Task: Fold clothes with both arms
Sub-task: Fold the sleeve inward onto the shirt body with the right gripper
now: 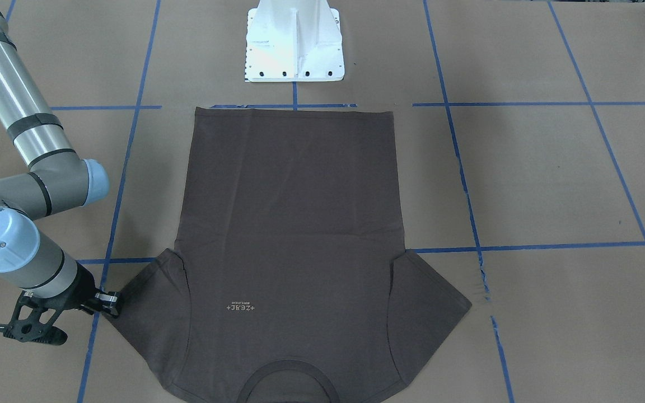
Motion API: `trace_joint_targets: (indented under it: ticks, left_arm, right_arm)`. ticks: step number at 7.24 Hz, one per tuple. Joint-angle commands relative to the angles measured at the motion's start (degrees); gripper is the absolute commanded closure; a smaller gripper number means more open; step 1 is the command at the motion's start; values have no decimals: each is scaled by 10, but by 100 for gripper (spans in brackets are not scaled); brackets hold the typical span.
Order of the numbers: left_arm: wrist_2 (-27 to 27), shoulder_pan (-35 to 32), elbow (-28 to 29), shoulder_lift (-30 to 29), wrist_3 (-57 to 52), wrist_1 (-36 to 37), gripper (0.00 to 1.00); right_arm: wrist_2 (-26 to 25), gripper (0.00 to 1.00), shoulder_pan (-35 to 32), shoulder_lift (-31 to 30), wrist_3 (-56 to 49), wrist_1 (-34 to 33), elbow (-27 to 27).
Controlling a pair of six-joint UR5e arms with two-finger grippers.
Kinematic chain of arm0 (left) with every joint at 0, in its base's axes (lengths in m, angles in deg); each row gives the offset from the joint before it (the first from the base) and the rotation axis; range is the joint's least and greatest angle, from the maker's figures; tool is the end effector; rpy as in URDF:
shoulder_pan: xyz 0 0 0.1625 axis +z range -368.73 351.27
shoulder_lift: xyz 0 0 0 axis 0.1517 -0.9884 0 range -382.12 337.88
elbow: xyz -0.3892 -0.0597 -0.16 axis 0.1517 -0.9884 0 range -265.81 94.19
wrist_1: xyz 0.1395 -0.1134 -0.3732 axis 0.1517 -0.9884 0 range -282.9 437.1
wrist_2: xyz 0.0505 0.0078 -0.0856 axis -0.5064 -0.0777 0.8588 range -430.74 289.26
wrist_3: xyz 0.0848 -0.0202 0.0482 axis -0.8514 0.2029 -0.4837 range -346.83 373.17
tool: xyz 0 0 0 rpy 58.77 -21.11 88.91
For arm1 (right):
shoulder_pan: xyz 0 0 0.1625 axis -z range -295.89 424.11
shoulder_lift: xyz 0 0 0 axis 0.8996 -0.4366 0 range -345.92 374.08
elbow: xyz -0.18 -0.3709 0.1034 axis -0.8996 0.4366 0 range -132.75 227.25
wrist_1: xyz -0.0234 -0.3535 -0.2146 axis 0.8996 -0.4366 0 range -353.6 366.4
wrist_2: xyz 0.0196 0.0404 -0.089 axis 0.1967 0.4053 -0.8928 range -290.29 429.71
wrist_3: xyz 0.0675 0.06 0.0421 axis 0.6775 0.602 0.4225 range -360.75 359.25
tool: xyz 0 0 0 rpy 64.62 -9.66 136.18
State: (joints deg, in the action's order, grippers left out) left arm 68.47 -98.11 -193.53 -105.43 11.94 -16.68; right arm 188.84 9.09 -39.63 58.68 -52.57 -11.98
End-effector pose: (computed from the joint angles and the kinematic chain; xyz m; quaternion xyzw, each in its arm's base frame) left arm -0.0529 -0.4491 0.5469 0.1195 0.4123 0.0682 0.9006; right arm -0.3741 -0.6827 0.4779 0.0310 -0.3849 0.1175 0.9149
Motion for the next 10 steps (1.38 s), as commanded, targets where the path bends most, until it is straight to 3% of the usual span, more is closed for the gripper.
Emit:
trace_joint_targets:
  ticks: [1,6,7,10]
  left_arm:
    - [0,0,-2,0,0,1,0]
    - [0,-1,-10,1,1,4,0]
    - [0,-1,-7,0,1,4,0]
    - [0,-2,-14,-1,2,3,0]
  right_arm:
    - [1,100,0,0,1,0,3]
    - [1,100,6,29,13,0,-30]
    - [0,100,29,56,70,-4,-39]
    - [-74,100,85,97,135,-3,-37]
